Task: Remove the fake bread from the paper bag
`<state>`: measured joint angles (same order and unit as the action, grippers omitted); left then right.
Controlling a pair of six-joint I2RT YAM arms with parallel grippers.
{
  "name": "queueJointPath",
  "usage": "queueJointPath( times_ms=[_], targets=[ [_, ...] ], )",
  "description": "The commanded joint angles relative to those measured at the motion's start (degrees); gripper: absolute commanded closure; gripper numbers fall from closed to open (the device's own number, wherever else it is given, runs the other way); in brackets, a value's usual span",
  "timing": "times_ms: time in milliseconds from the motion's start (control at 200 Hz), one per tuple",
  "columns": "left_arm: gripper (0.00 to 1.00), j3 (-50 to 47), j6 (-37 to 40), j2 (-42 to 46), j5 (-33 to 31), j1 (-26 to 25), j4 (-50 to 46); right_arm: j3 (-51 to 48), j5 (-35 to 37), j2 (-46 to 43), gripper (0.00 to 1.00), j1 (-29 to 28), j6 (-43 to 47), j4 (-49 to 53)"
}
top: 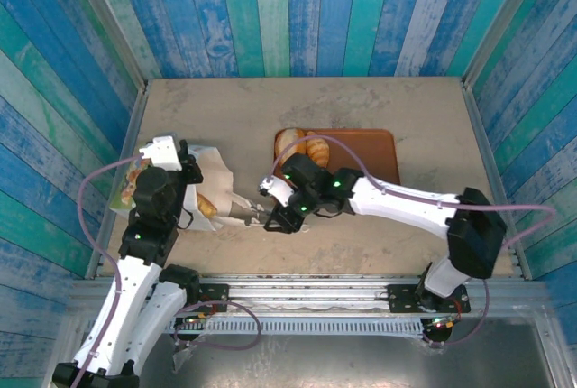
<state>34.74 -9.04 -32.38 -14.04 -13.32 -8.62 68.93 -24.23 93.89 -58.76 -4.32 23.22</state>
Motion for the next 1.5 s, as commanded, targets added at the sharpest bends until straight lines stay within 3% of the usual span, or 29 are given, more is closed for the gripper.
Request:
queueJointPath(
  times_ms=[0,481,741,1047,1252,1493],
  targets=[
    [1.00,0.0,-0.2,0.5,-0.5,0.4,1.2,4.4,-1.0,2.9,0.53,-0.8,-0.2,0.0],
    [1.00,-0.2,-0.5,0.6,-0.1,0.5,1.2,12.9,-0.4,12.5,0.54,-1.7,-0.1,2.0],
    [1.00,-0.1,-0.5,0.3,0.7,0.7,1.3,16.8,-0.6,16.3,0.47,-2.6,0.3,3.6],
    [1.00,-0.1,-0.6,0.5,0.6,0.9,1.1,23.4,-0.3,23.6,0.46,-2.8,0.3,8.2],
    [1.00,-0.1,-0.6,0.3,0.7,1.0,1.1,23.5,-0.4,23.6,0.59,-2.9,-0.6,8.3],
    [1.00,-0.1,-0.6,0.3,0.4,1.1,1.0,17.9,8.5,16.2,0.70,-3.2,-1.0,6.4]
  ],
)
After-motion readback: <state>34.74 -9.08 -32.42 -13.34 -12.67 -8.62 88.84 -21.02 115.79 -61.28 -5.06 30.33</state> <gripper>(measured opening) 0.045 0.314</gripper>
